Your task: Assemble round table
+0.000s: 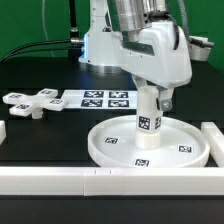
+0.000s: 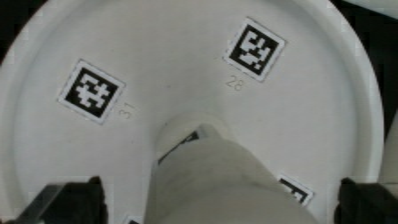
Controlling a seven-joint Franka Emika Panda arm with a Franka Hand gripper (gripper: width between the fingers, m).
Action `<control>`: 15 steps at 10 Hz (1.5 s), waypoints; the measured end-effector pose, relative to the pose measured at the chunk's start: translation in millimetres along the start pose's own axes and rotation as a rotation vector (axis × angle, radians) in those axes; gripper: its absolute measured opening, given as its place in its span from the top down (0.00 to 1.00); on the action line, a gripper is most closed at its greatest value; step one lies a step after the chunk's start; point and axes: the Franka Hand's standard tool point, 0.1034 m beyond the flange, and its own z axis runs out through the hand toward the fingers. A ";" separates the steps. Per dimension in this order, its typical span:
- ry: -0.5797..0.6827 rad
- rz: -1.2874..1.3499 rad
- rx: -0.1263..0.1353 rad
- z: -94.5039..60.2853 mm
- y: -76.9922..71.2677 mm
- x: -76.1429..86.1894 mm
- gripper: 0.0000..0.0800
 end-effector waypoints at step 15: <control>0.031 -1.321 -0.082 -4.9 -8.3 4.0 0.19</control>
Offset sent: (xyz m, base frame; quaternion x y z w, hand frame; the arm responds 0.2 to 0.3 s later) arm -0.0056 -0.0106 -0.0003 0.0968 -0.0505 -0.1119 0.9877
